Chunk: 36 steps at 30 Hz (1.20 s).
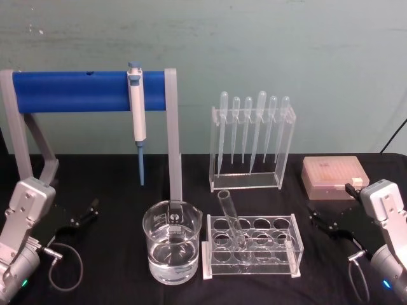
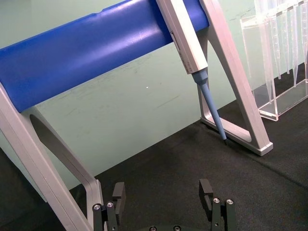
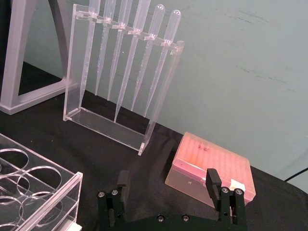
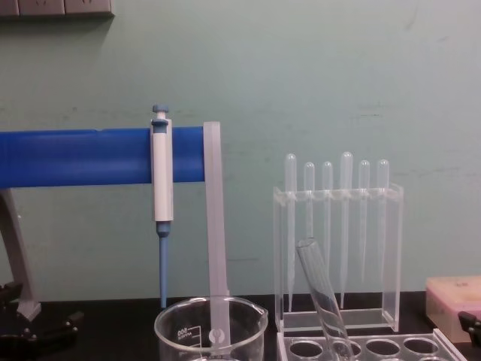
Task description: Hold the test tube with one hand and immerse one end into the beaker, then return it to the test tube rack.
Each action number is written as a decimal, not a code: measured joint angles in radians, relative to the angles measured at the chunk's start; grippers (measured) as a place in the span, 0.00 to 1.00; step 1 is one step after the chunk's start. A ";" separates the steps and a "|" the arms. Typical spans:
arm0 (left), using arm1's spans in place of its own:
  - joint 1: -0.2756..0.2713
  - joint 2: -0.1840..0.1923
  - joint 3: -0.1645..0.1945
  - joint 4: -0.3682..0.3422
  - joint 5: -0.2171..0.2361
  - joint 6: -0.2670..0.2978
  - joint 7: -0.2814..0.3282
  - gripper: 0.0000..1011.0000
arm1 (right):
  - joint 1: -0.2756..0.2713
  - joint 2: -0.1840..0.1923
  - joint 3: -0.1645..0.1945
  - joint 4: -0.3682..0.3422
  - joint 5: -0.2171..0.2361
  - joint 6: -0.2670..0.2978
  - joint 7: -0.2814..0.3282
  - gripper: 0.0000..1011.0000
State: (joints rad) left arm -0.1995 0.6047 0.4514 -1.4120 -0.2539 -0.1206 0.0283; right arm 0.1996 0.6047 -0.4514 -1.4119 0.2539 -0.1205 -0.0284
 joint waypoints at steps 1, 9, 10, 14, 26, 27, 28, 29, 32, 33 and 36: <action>0.000 0.000 0.000 0.000 0.000 0.000 0.000 0.99 | 0.000 0.000 0.000 0.000 0.000 0.000 0.000 0.99; 0.000 0.000 0.000 0.000 0.000 0.000 0.000 0.99 | 0.000 0.000 0.000 0.000 0.000 0.000 0.000 0.99; 0.000 0.000 0.000 0.000 0.000 0.000 0.000 0.99 | 0.000 0.000 0.000 0.000 0.000 0.000 0.000 0.99; 0.000 0.000 0.000 0.000 0.000 0.000 0.000 0.99 | 0.000 0.000 0.000 0.000 0.000 0.000 0.000 0.99; 0.000 0.000 0.000 0.000 0.000 0.000 0.000 0.99 | 0.000 0.000 0.000 0.000 0.000 0.000 0.000 0.99; 0.000 0.000 0.000 0.000 0.000 0.000 0.000 0.99 | 0.000 0.000 0.000 0.000 0.000 0.000 0.000 0.99; 0.000 0.000 0.000 0.000 0.000 0.000 0.000 0.99 | 0.000 0.000 0.000 0.000 0.000 0.000 0.000 0.99; 0.000 0.000 0.000 0.000 0.000 0.000 0.000 0.99 | 0.000 0.000 0.000 0.000 0.000 0.000 0.000 0.99; 0.000 0.000 0.000 0.000 0.000 0.000 0.000 0.99 | 0.000 0.000 0.000 0.000 0.000 0.000 0.000 0.99; 0.000 0.000 0.000 0.000 0.000 0.000 0.000 0.99 | 0.000 0.000 0.000 0.000 0.000 0.000 0.000 0.99; 0.000 0.000 0.000 0.000 0.000 0.000 0.000 0.99 | 0.000 0.000 0.000 0.000 0.000 0.000 0.000 0.99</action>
State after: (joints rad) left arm -0.1995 0.6047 0.4514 -1.4120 -0.2539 -0.1205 0.0283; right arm 0.1995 0.6047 -0.4514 -1.4120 0.2539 -0.1206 -0.0283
